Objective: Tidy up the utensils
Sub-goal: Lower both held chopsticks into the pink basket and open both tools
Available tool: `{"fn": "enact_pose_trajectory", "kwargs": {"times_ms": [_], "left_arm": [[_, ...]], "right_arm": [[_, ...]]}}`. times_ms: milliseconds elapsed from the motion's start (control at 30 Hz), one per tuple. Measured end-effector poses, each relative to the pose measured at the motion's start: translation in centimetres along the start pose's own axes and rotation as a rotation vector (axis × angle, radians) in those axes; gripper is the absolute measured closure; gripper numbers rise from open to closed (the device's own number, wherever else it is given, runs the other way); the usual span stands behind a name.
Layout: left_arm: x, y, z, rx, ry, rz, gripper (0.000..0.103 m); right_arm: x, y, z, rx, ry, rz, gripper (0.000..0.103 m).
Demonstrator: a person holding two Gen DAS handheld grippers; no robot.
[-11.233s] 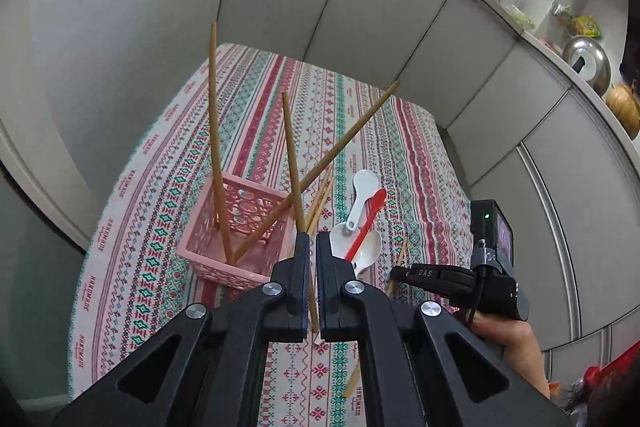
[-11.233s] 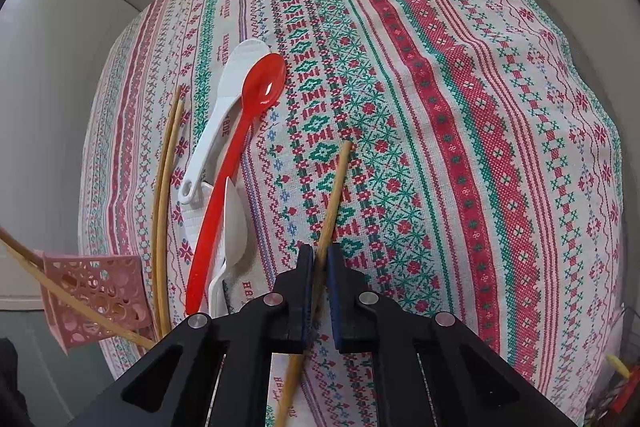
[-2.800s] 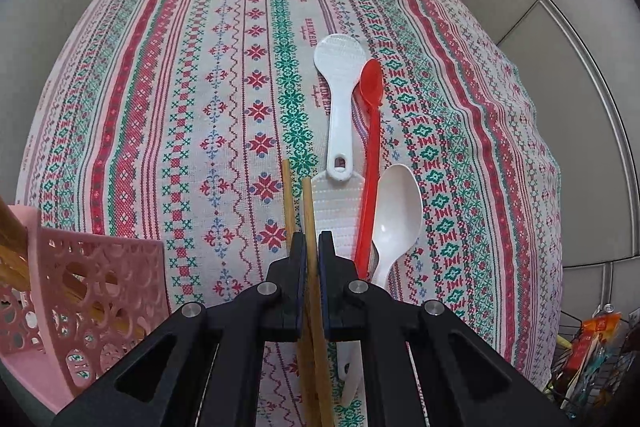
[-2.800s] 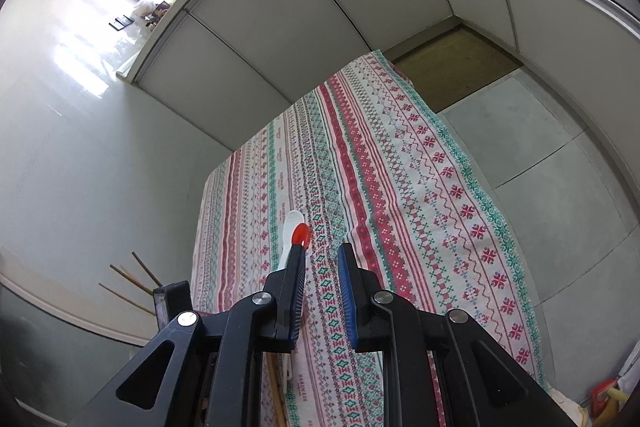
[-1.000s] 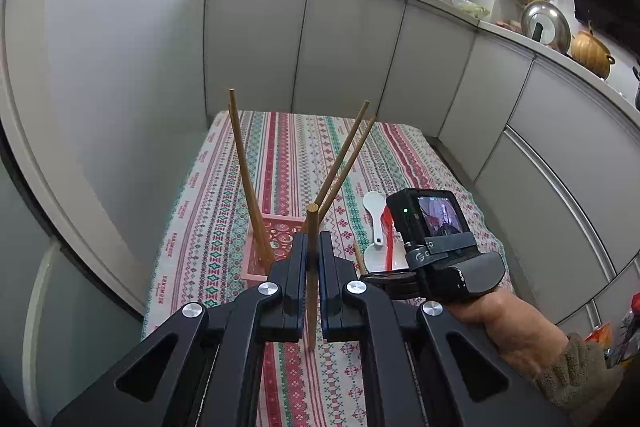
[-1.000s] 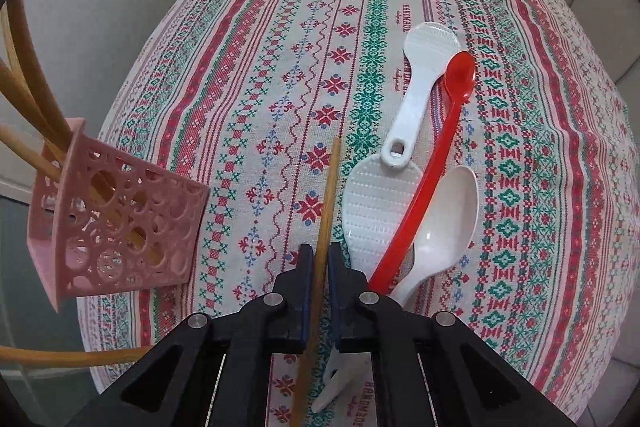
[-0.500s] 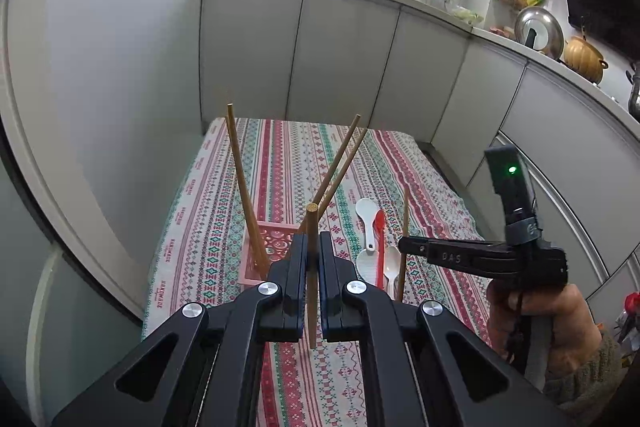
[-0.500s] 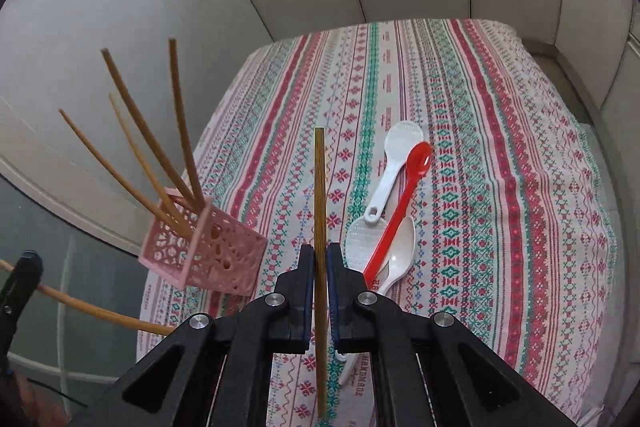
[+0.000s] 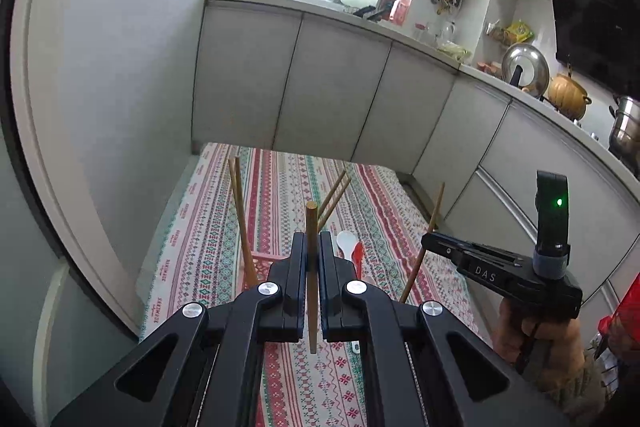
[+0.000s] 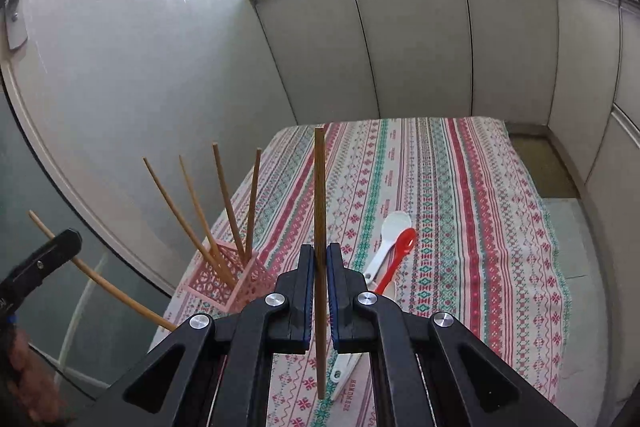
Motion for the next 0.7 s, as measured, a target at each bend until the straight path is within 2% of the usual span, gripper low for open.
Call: {"fn": "enact_pose_trajectory", "kwargs": {"times_ms": [167,533,700], "left_arm": [[-1.2,-1.7,-1.4,0.065,-0.055,-0.026,0.098],[-2.6,-3.1,0.1,0.089,-0.186,-0.029,0.098],[-3.8,-4.1,0.9,0.103,-0.179,-0.082,0.098]], "right_arm": [[-0.4,-1.0,-1.9,0.091,-0.011,-0.013,0.097],[-1.1,-2.7,-4.5,0.238,-0.061,0.006,0.097],[-1.5,-3.4,-5.6,0.296,-0.092,0.018,0.097]]}}
Point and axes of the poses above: each gripper's, at about its wrist camera, not at the fingertips, and z roughly the way its jaws point, x to its right, y to its underside, the point moved 4 cm from there along z, roughly the way its jaws point, and after that the axes turned 9 degrees about z, right-handed, at the moved point
